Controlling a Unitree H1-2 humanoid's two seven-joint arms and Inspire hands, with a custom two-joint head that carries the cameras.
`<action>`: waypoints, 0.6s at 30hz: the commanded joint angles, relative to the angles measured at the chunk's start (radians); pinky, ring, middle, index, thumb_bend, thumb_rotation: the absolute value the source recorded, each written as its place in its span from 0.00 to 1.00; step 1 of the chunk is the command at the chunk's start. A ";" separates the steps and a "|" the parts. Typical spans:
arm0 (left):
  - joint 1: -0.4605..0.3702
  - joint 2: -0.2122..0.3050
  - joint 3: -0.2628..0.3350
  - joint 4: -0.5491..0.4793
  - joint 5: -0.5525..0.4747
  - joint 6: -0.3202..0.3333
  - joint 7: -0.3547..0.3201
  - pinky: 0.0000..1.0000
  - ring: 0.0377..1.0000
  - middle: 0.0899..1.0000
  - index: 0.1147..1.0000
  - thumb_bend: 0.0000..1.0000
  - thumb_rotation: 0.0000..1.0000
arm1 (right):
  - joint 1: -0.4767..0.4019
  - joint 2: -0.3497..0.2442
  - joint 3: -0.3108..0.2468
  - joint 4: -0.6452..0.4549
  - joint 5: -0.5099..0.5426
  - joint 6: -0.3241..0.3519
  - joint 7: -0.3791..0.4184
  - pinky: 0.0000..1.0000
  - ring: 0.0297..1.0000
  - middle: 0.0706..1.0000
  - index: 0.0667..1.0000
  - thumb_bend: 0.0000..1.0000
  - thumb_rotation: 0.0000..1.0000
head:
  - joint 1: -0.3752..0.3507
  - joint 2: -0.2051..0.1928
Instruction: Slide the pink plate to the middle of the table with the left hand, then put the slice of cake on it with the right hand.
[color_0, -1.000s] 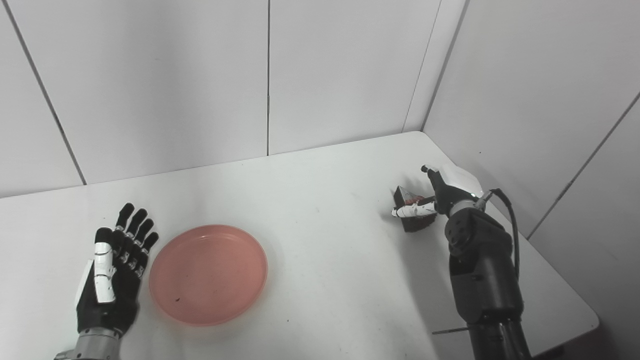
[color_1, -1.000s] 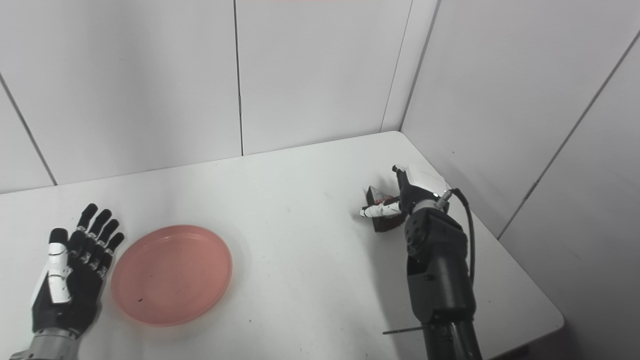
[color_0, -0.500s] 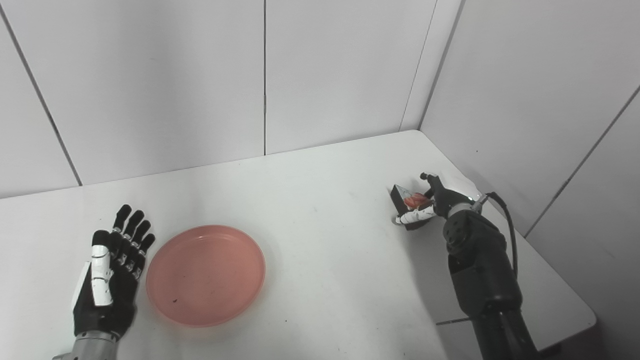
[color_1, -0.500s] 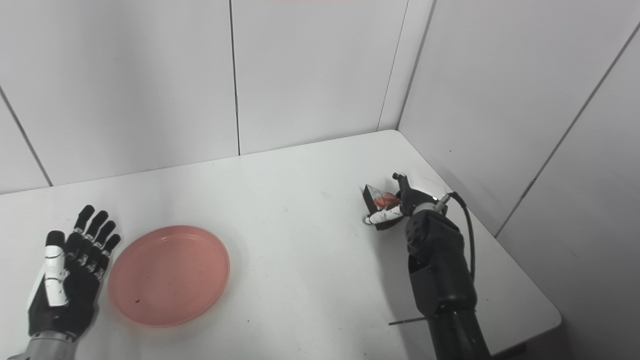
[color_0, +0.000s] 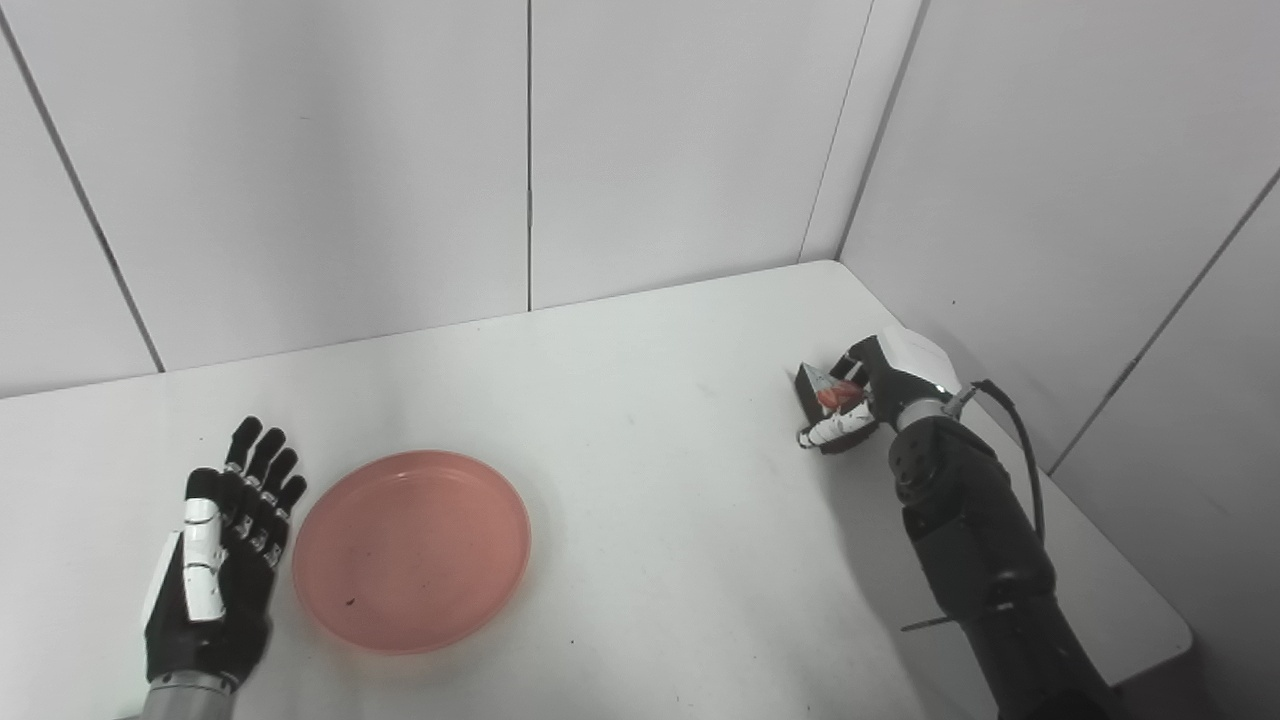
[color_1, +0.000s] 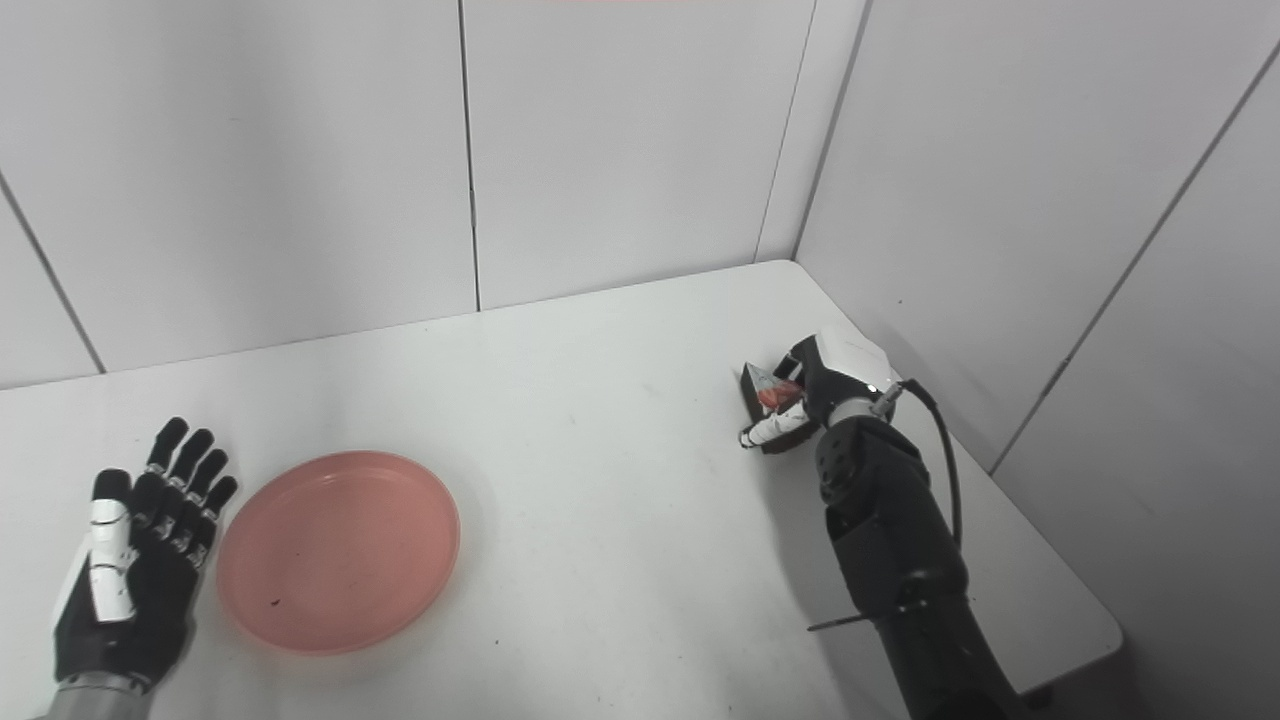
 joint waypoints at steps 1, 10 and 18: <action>0.049 -0.004 0.000 0.021 0.003 0.002 0.003 1.00 1.00 1.00 0.97 0.63 0.99 | -0.003 -0.011 -0.021 -0.039 0.013 0.009 -0.044 0.29 0.30 0.43 0.45 0.53 0.00 | 0.004 0.001; 0.055 -0.028 -0.014 0.008 0.022 0.013 0.020 1.00 1.00 0.99 0.96 0.63 0.98 | 0.020 -0.002 -0.018 -0.177 0.017 0.009 -0.089 0.33 0.34 0.40 0.48 0.52 0.00 | 0.131 0.005; 0.061 -0.070 -0.044 0.000 0.081 0.007 0.072 1.00 1.00 0.99 0.97 0.61 1.00 | 0.033 0.057 -0.029 -0.396 0.076 0.009 -0.040 0.27 0.33 0.40 0.49 0.52 0.00 | 0.246 0.006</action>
